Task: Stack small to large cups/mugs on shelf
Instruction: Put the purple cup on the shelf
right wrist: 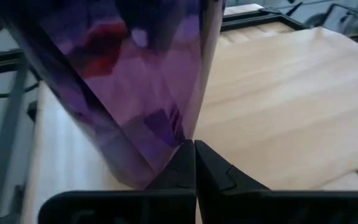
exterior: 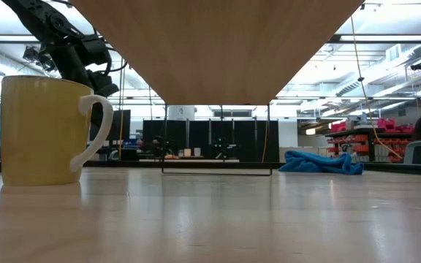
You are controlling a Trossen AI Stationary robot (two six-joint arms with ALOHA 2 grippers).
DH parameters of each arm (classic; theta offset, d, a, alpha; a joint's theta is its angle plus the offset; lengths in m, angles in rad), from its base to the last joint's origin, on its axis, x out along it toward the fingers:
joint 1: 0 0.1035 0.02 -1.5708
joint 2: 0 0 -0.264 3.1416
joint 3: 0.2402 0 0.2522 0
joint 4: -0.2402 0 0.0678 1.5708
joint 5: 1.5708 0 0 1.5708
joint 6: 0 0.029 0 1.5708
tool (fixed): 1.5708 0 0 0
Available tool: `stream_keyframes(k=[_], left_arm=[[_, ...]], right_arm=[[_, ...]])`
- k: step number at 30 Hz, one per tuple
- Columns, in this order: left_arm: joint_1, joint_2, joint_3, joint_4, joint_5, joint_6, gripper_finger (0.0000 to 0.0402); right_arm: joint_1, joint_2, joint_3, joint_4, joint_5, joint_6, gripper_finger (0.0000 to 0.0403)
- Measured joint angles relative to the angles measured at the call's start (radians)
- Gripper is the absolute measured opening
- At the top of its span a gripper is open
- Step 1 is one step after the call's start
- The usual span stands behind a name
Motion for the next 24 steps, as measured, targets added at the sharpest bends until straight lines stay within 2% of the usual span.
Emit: stream_keyframes(k=[7,16,24], left_arm=[[0.000,0.000,0.000,0.000,0.000,0.000,0.0029],[0.000,0.000,0.000,0.000,0.000,0.000,0.0018],[0.000,0.000,0.000,-0.001,0.000,0.000,0.0023]], right_arm=[[-0.013,0.000,0.001,0.061,-0.024,-0.060,0.0000],[-0.041,0.000,0.001,0.083,-0.065,-0.100,0.0000],[0.025,-0.001,0.001,0.054,-0.061,-0.016,0.0000]])
